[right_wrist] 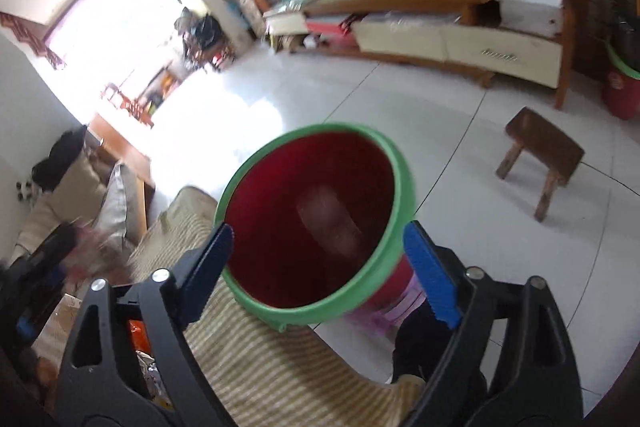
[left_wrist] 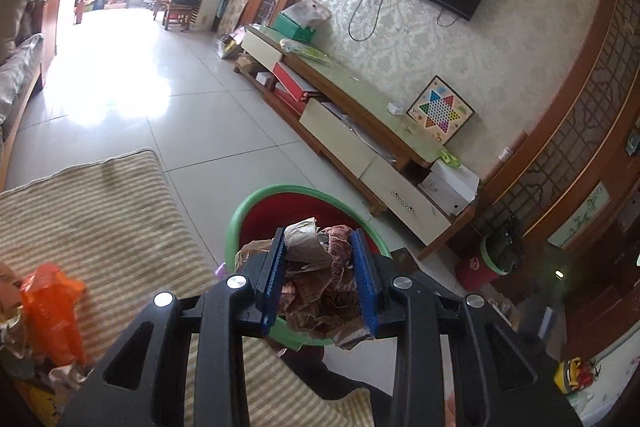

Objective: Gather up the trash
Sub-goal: 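Carry the bottle over the red bin and open the right gripper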

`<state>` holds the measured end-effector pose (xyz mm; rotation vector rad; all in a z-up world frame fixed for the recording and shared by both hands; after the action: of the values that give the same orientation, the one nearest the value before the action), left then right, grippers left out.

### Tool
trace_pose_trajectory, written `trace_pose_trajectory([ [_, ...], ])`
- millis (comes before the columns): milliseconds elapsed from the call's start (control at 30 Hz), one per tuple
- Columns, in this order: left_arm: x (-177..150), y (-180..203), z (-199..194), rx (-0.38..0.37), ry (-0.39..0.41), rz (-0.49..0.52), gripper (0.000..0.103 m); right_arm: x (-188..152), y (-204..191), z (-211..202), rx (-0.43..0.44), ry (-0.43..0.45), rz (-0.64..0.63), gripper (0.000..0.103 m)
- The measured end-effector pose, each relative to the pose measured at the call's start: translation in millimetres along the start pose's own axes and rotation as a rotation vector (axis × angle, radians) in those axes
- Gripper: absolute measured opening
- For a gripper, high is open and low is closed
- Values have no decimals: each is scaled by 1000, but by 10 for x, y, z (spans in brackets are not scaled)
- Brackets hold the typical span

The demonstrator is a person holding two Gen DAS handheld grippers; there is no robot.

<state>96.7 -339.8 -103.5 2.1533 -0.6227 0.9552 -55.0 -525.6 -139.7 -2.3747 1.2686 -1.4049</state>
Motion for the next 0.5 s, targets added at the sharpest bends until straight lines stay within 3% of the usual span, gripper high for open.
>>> trace_pose_trajectory([
  [133, -44, 143, 408, 10, -35, 45, 30, -93, 97, -286, -62, 31, -51, 88],
  [233, -38, 150, 569, 28, -40, 50, 37, -91, 200, -416, -96, 38, -56, 88],
  [300, -24, 140, 634, 47, -44, 47, 66, -98, 229, -447, -103, 29, -50, 88],
  [333, -19, 127, 629, 50, -41, 41, 70, -102, 241, -445, -103, 23, -47, 88],
  [500, -34, 111, 450, 37, -37, 36, 70, -159, 185, -443, -103, 16, -64, 88],
])
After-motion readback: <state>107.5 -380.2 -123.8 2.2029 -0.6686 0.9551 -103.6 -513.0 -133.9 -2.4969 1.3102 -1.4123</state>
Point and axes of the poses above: each gripper's, at about its wrist camera, not at the fingertips, and z roughly the way its jaws point, y to its right, x to its top, the point moved 6 cm from there along z, roughly the way its jaws point, and after that the axes turned 8 degrees about y, right-handed, at the moved point
